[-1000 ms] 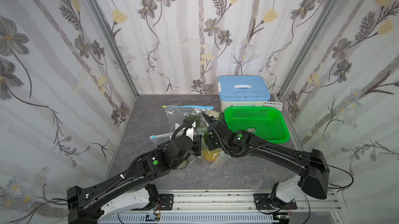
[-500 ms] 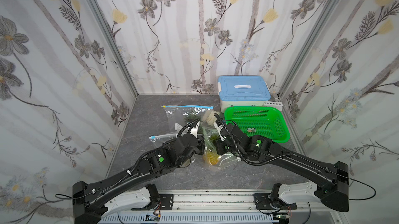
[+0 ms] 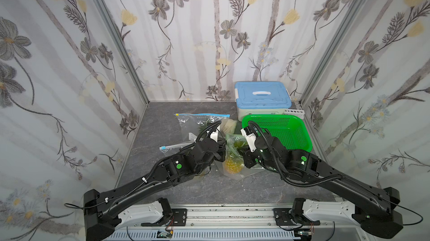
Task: Open the zip-top bag and take out the pineapple
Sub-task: Pick up the pineapple from the zipper food storage bag.
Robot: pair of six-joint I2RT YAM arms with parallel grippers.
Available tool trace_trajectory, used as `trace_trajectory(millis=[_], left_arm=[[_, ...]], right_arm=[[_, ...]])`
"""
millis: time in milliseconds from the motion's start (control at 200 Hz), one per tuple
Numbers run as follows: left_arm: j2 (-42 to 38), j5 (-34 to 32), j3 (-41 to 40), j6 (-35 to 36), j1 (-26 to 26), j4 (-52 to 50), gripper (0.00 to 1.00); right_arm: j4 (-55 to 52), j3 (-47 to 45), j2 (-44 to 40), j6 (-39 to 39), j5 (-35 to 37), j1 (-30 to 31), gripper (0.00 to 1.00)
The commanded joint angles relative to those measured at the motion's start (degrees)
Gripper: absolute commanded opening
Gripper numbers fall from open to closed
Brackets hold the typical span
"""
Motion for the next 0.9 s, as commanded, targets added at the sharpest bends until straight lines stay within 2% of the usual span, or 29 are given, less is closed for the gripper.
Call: trace_trajectory(millis=[0, 50, 240, 510, 674, 814, 899], left_arm=[[-2.59, -0.42, -0.85, 0.76, 0.09, -0.39, 0.93], [-4.16, -0.32, -1.12, 0.81, 0.09, -1.10, 1.00], [-9.68, 1.40, -2.82, 0.61, 0.09, -2.39, 1.00], [-14.86, 5.22, -9.54, -4.31, 2.13, 5.93, 1.00], [-16.91, 8.08, -12.12, -7.93, 6.78, 12.01, 1.00], [-17.20, 16.08, -16.43, -14.19, 13.64, 22.39, 1.00], [-16.55, 18.69, -18.06, -16.45, 16.30, 27.71, 1.00]], right_arm=[[3.34, 1.26, -1.78, -0.72, 3.32, 0.09, 0.00], [3.03, 1.85, -2.82, -1.07, 4.46, 0.03, 0.00], [1.29, 6.24, -5.91, -3.17, 5.32, -0.70, 0.00], [0.73, 12.19, -9.21, -6.33, 2.30, -0.76, 0.00], [0.82, 14.18, -10.63, -7.66, -0.83, -0.69, 0.00], [1.55, 14.52, -11.32, -8.46, -2.68, -0.70, 0.00], [2.26, 14.61, -11.88, -8.98, -3.61, -0.70, 0.00]])
